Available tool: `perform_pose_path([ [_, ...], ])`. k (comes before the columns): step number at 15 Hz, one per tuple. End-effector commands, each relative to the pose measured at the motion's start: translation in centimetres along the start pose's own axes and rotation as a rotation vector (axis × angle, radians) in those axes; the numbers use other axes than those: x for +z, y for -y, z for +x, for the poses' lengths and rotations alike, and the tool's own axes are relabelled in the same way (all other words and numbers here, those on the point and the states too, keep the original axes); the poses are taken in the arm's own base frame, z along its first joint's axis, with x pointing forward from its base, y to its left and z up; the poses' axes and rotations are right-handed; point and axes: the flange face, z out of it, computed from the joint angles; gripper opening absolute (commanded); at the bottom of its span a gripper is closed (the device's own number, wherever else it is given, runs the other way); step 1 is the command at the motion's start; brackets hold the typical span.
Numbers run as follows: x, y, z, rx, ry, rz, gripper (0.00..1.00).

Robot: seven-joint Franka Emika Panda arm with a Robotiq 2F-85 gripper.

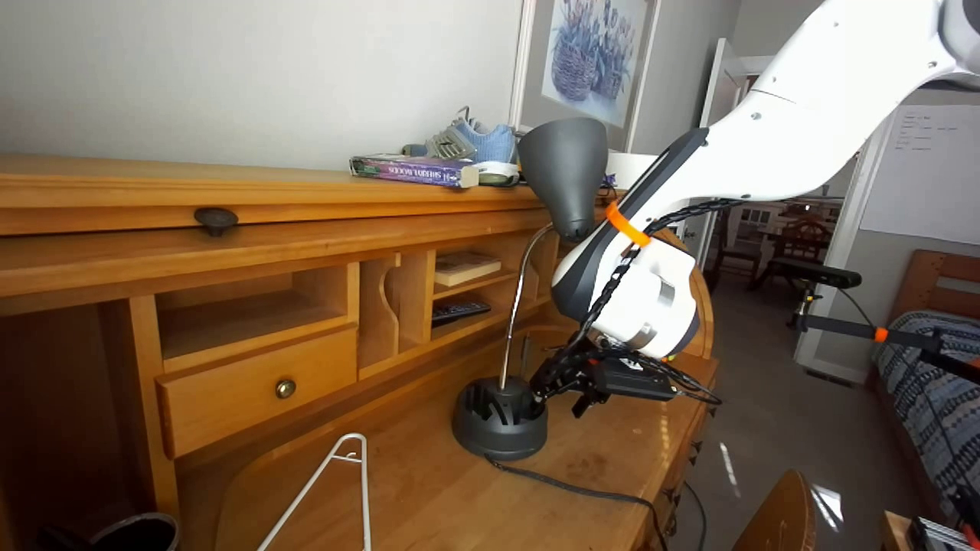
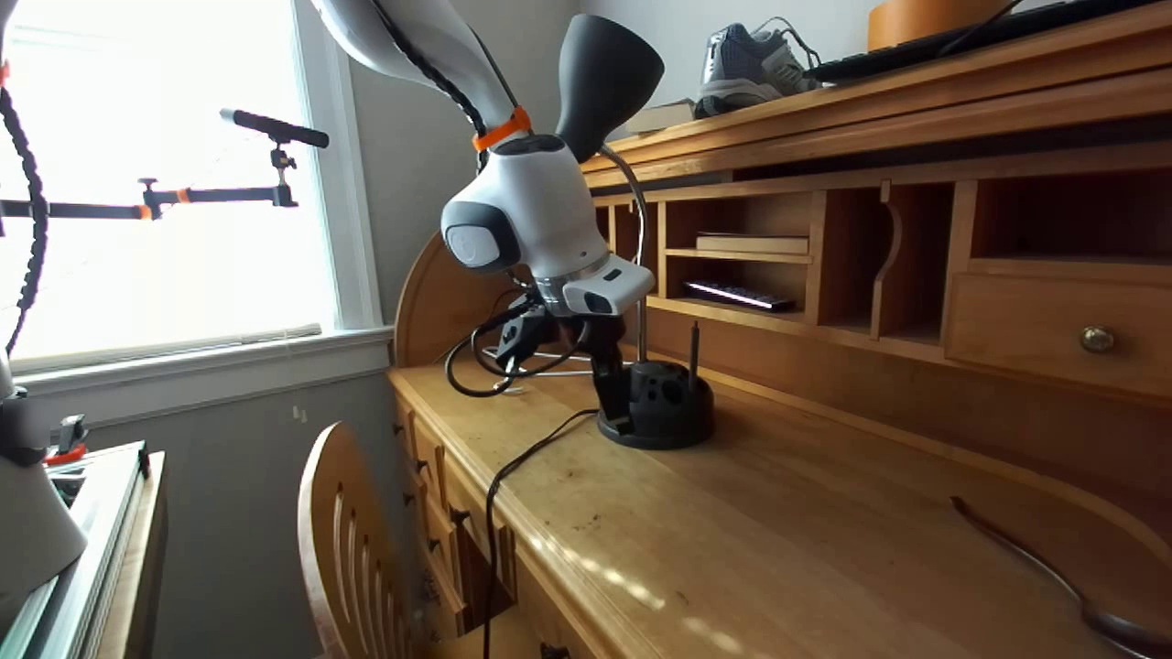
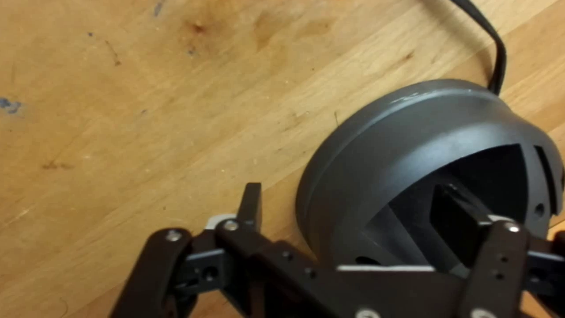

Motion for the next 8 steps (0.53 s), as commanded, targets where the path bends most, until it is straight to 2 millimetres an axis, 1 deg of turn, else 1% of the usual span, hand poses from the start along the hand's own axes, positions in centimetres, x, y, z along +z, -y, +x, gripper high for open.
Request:
perform_pose_path([
  [1, 1.6, -0.5, 0.5, 0.0, -0.026, -0.015, 0.97],
  [2, 1.9, -0.6, 0.6, 0.001, -0.028, -0.018, 0.99],
  [4, 2.4, -0.7, 0.6, -0.005, -0.032, -0.025, 1.0],
  [5, 2.6, -0.8, 0.6, -0.007, -0.034, -0.029, 0.75],
  [6, 2.7, -0.9, 0.5, -0.007, -0.038, -0.036, 0.74],
  [8, 2.7, -1.3, 0.4, -0.004, -0.043, -0.049, 0.57],
])
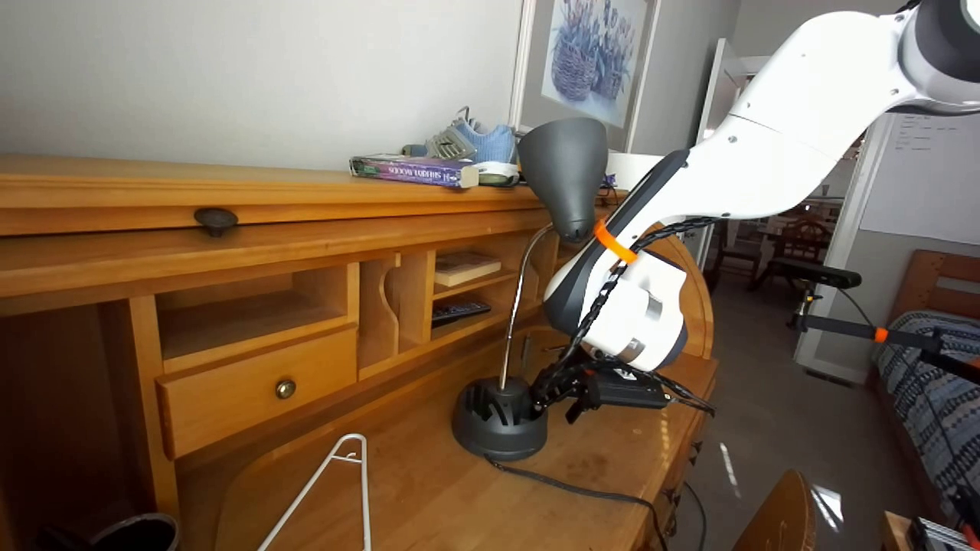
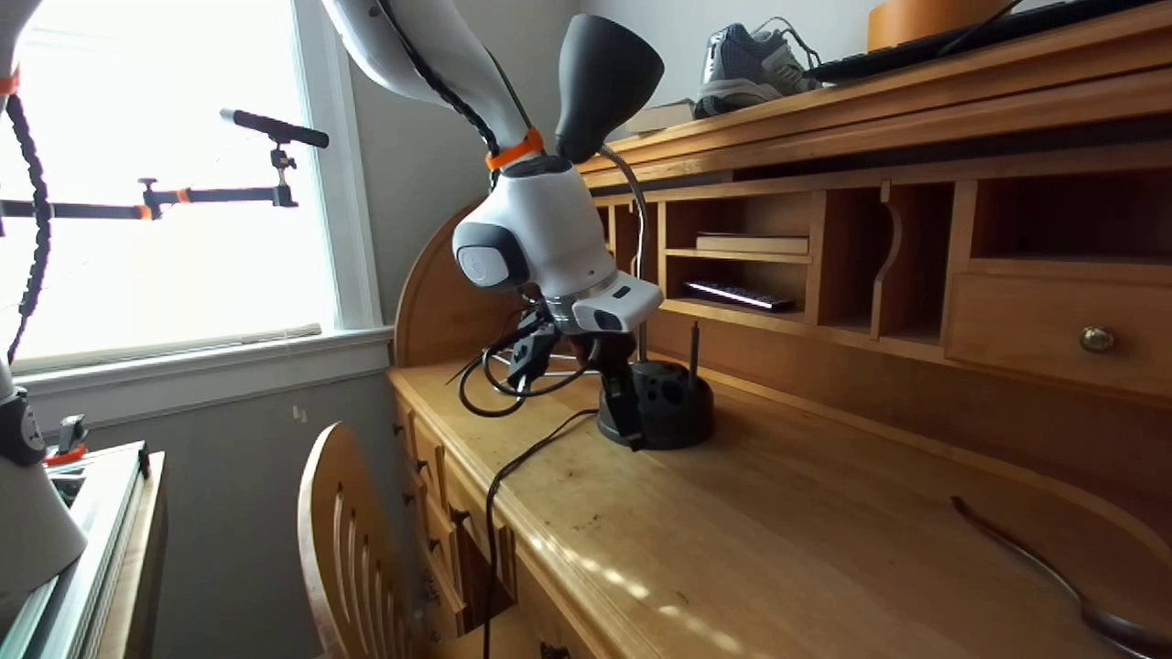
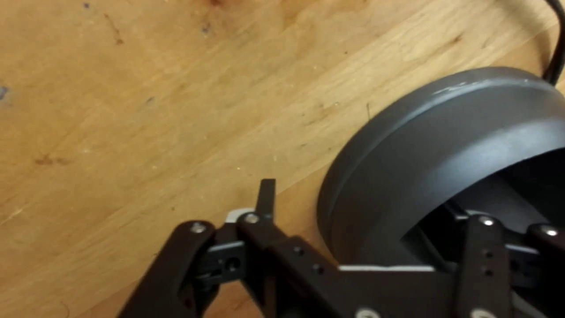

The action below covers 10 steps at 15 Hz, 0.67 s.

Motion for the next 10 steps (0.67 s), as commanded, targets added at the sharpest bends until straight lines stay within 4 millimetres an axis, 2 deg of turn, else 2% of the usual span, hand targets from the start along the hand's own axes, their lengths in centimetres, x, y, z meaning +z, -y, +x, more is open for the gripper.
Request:
perform_pose_path([
  [1, 0.3, -0.6, 0.1, 0.004, -0.025, -0.025, 0.48],
  [7, -0.5, -2.7, 0.6, 0.026, -0.044, -0.061, 0.05],
  [8, -0.5, -3.2, 0.7, 0.032, -0.045, -0.067, 0.0],
  [10, -0.7, -4.4, 0.9, 0.045, -0.045, -0.08, 0.03],
])
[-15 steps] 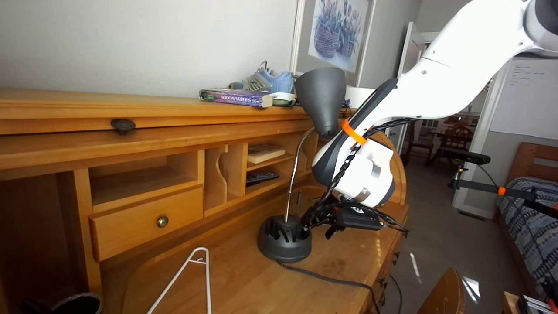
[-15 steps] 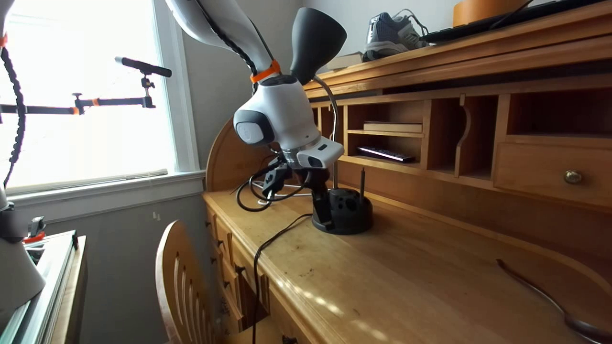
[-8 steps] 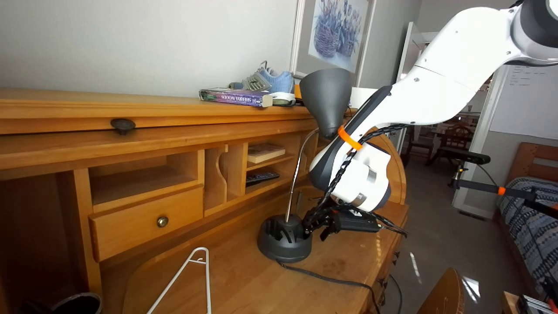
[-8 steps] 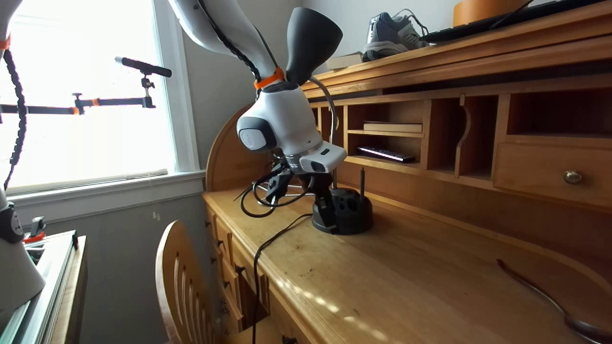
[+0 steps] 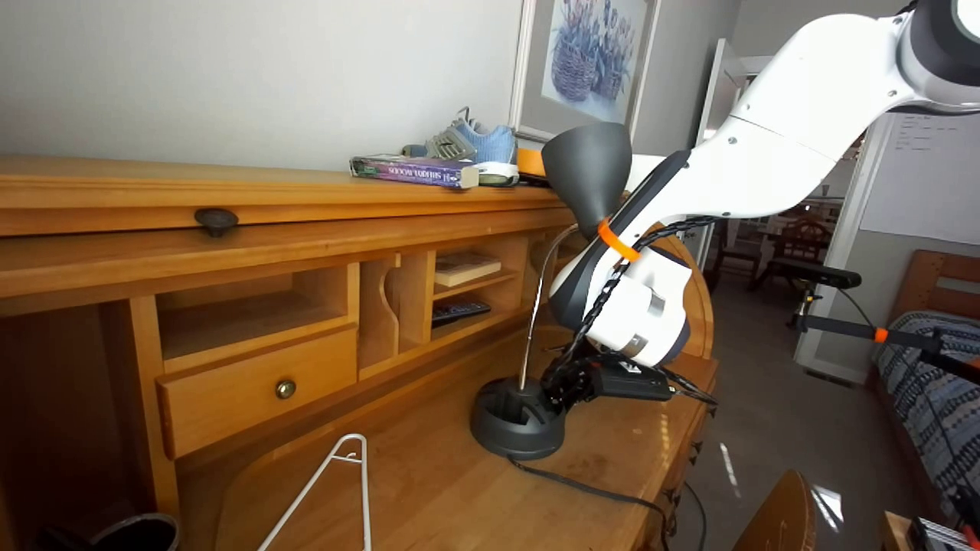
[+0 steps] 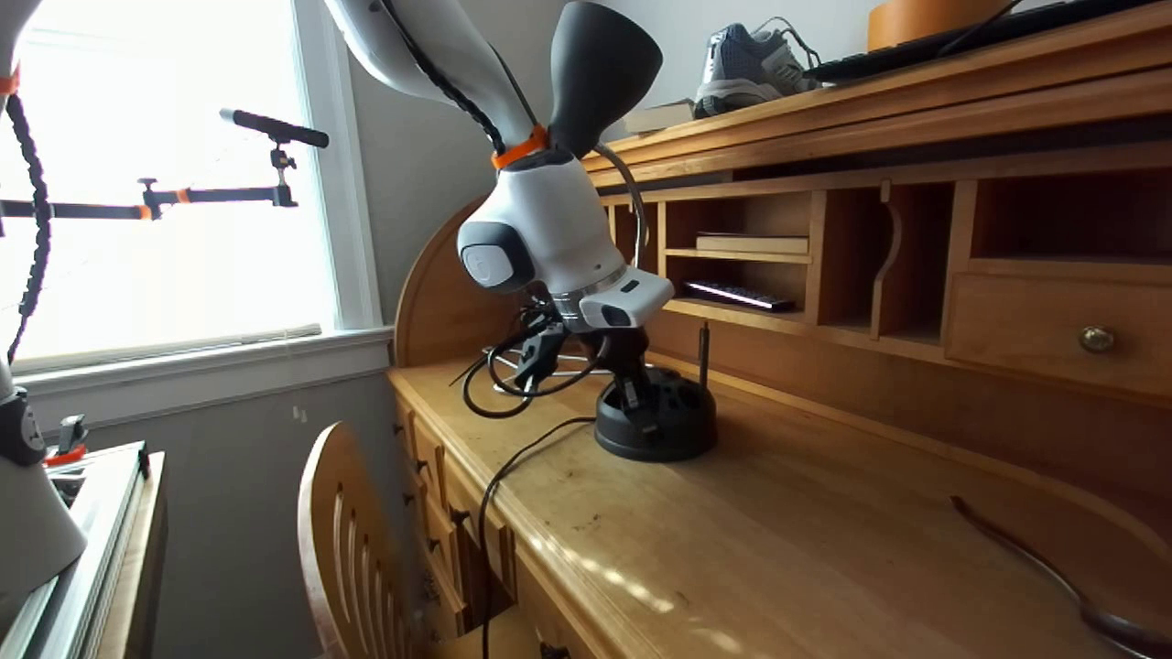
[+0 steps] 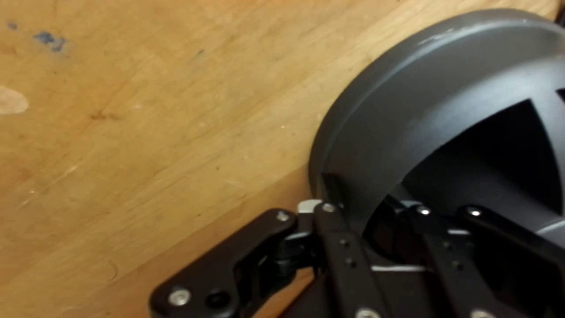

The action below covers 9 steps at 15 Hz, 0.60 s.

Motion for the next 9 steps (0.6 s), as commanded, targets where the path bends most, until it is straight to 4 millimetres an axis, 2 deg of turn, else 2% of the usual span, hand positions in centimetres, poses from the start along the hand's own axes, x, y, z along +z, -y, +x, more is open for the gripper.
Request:
perform_pose_path([
  [1, 0.0, -3.2, -0.5, 0.026, 0.007, -0.051, 0.04],
  [7, -0.6, -5.6, -0.8, 0.048, 0.007, -0.084, 0.04],
  [8, -0.6, -5.8, -0.7, 0.051, 0.006, -0.086, 0.2],
  [9, -1.0, -5.9, -0.7, 0.051, 0.003, -0.087, 0.43],
])
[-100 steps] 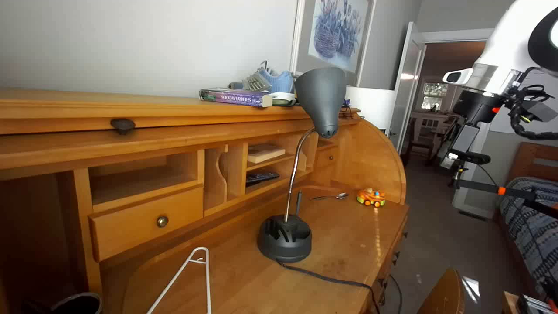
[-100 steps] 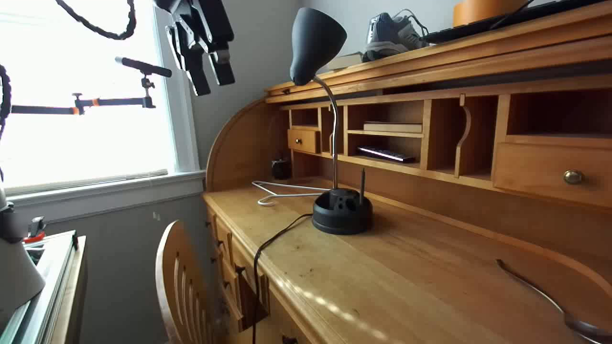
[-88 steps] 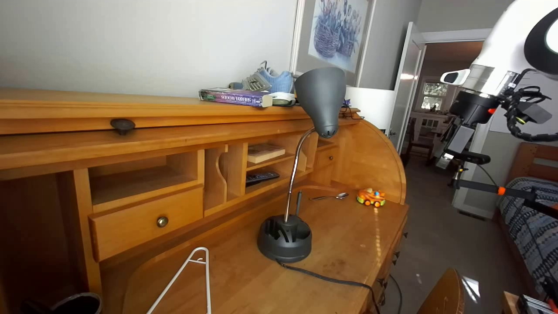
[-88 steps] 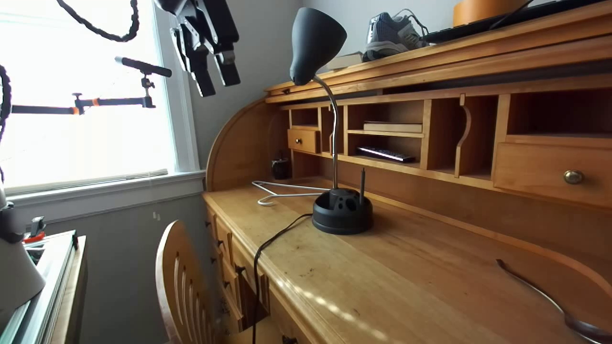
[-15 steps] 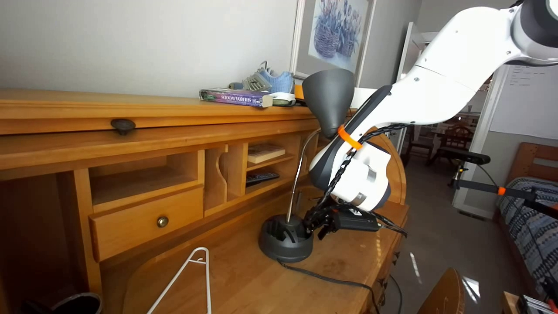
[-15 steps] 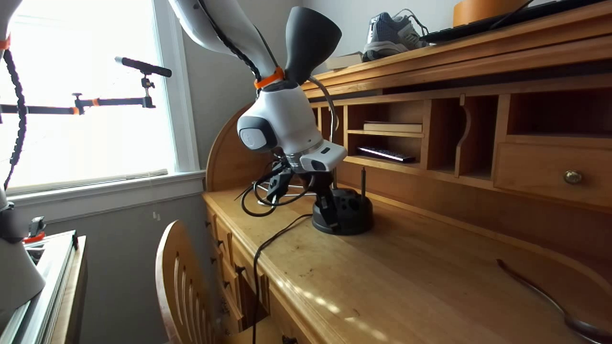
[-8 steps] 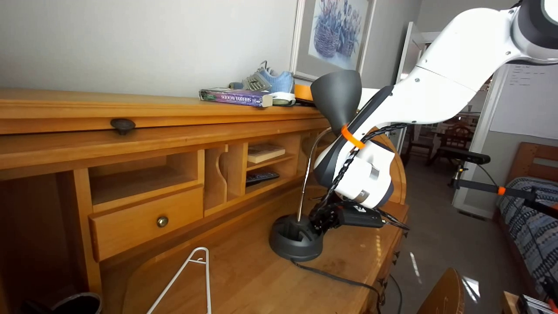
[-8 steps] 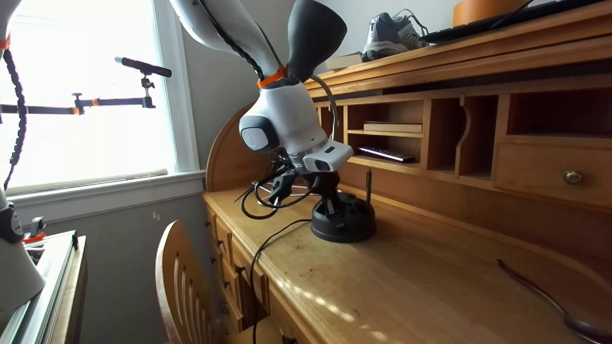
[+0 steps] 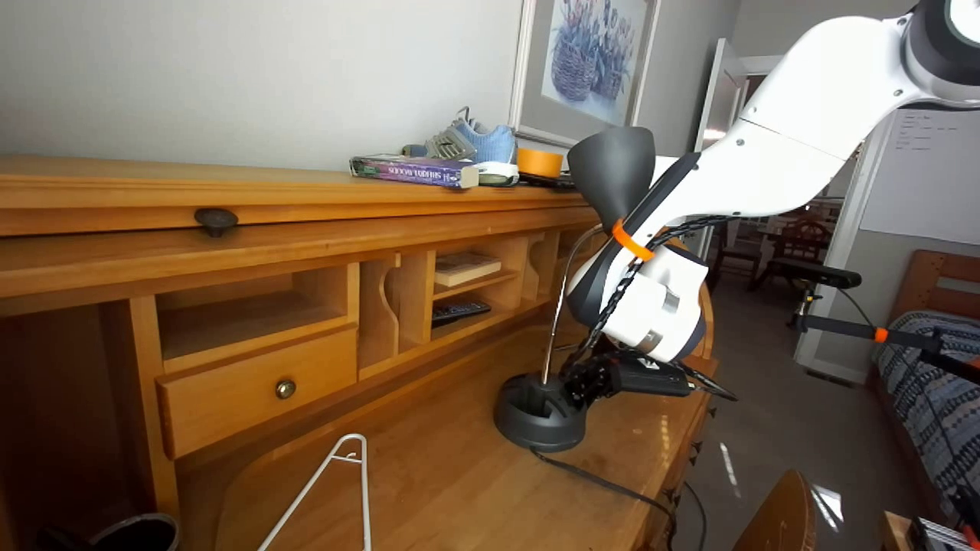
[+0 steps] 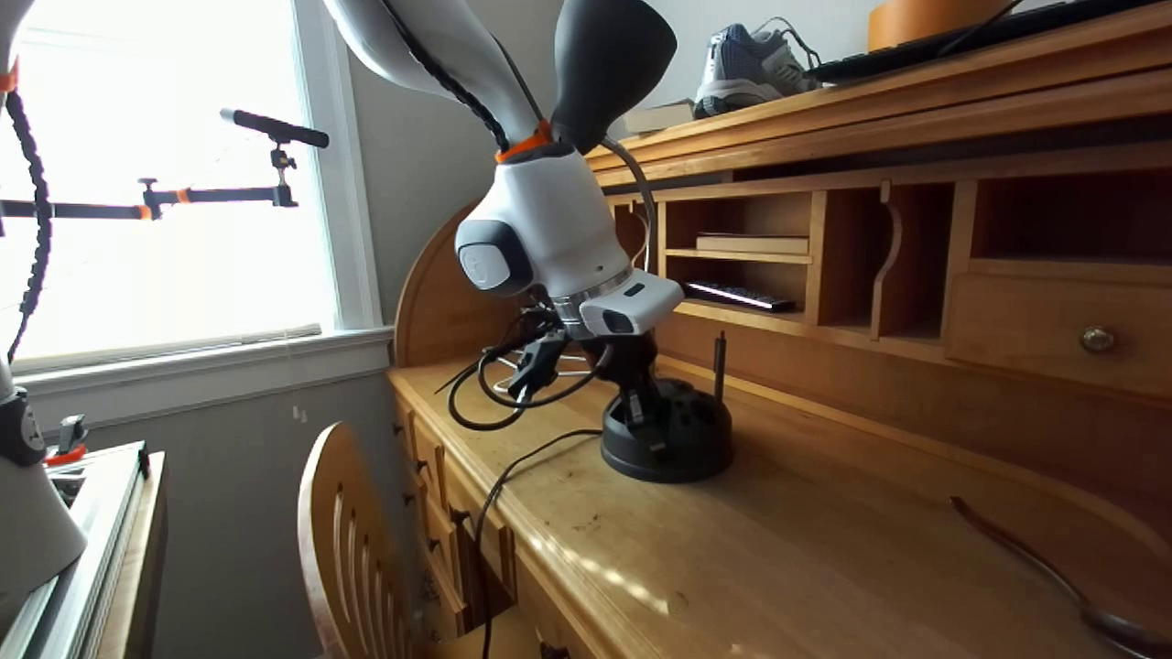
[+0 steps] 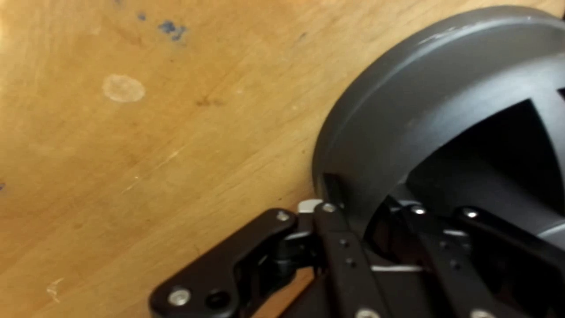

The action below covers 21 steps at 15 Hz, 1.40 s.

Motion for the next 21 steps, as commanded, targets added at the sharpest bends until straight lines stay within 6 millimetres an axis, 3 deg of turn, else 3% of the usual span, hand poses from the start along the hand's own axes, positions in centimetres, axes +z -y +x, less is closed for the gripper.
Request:
perform_pose_path([
  [1, -0.4, -2.2, -1.2, 0.003, 0.008, -0.041, 0.45],
  [3, -0.9, -2.6, -1.3, 0.0, -0.001, -0.048, 0.52],
  [9, -3.6, -2.8, -1.4, -0.02, -0.037, -0.047, 0.98],
  [21, -9.0, -2.1, 2.4, -0.137, -0.142, 0.011, 1.0],
])
